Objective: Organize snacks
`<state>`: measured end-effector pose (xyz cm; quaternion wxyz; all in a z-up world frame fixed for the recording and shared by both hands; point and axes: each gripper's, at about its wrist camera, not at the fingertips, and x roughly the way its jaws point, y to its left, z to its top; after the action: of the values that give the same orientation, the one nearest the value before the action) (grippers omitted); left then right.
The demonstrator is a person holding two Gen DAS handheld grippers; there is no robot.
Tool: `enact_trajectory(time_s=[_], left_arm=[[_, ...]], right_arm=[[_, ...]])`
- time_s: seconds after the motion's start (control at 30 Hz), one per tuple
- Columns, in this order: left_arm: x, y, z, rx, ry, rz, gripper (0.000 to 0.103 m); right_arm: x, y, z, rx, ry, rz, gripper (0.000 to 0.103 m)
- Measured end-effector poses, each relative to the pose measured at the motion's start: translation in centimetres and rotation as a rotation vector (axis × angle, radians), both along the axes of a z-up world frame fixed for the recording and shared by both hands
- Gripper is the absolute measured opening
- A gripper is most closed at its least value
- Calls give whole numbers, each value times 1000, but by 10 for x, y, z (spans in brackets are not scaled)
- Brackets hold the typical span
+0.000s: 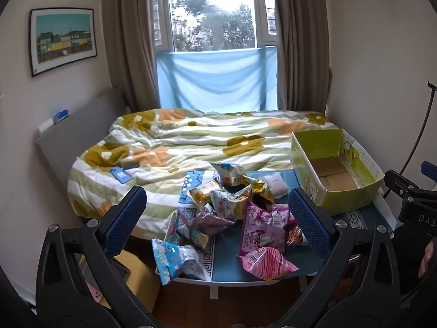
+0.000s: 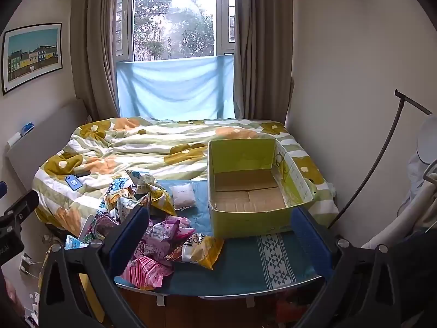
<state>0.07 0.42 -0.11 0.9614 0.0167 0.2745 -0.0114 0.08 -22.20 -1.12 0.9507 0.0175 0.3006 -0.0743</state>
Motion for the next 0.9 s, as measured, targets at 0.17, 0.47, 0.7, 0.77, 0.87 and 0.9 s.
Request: enact_trajectory(time_s=[0.17,0.47,0.7,0.77,0.87,0.9], left_arm=[[5,4,3,15,-2,-13,102],[7,-9,-3,11,-6,-27,102],[12,-12,-5,25,4,-18,102],[13,-14,-6,23,8,-16,102],[15,-14,-7,11,14,-16,102],[16,-14,-8,10,15,-14,102]], right_arm=[[0,0,-3,22,-6,15,103],[2,-2,-1,19,-10,3,103],[5,-2,0,17,-11,1,103],[4,-2,1,16,-11,0,103],[6,-2,-1,17,-8,2,103],[9,-1,-2,16,-5,6,103]])
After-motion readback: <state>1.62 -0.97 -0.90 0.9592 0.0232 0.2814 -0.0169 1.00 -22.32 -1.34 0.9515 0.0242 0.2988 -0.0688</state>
